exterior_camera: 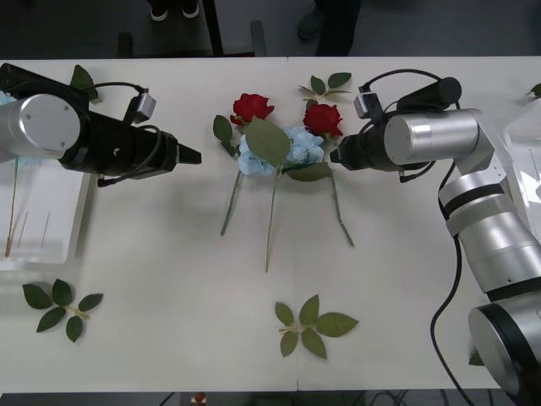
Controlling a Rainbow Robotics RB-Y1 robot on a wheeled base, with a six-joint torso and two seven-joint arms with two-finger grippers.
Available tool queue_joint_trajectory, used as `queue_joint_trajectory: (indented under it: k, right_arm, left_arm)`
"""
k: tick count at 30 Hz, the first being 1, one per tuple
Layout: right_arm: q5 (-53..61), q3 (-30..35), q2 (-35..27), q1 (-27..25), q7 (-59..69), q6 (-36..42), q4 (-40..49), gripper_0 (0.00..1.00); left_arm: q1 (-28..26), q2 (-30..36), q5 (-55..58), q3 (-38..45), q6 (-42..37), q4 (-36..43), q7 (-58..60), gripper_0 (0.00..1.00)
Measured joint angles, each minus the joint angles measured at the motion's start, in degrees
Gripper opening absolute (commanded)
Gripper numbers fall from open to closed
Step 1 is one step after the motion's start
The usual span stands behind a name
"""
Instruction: Place the red flowers into the right box and the blue flowers into the left box. If a person shows an open palm, hand one flower to the person first, then continue sorting.
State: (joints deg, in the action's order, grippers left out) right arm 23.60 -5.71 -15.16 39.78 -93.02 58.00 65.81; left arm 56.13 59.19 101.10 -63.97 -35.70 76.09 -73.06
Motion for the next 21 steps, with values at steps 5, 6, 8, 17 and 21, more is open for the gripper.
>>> queue_joint_trajectory:
  k: [5, 6, 8, 17, 21]
  right_arm:
    - [-0.83, -4.88, 0.56, 1.32, 0.46, -5.40, -4.34, 1.00]
    - [-0.83, -5.86, 0.57, 1.56, 0.70, -6.20, -5.17, 1.00]
    - [-1.03, -7.50, 0.57, 1.91, 1.83, -6.97, -6.53, 1.00]
    - [-4.42, -8.39, 0.86, 2.26, 2.38, -7.16, -7.39, 0.21]
    - [-5.16, -8.49, 0.86, 2.29, 3.17, -7.16, -7.39, 0.00]
  left_arm:
    - [4.35, -2.88, -19.47, 0.46, -12.28, -0.80, 18.65, 1.00]
    - [5.12, -3.89, -23.25, 0.58, -14.99, -0.80, 19.75, 1.00]
    - [5.90, -6.05, -28.15, 1.89, -19.40, -0.85, 26.38, 1.00]
    - [6.14, -19.63, -48.03, 9.95, -34.81, -3.57, 44.22, 1.00]
    - [6.60, -24.34, -50.63, 8.77, -34.84, -5.44, 51.90, 1.00]
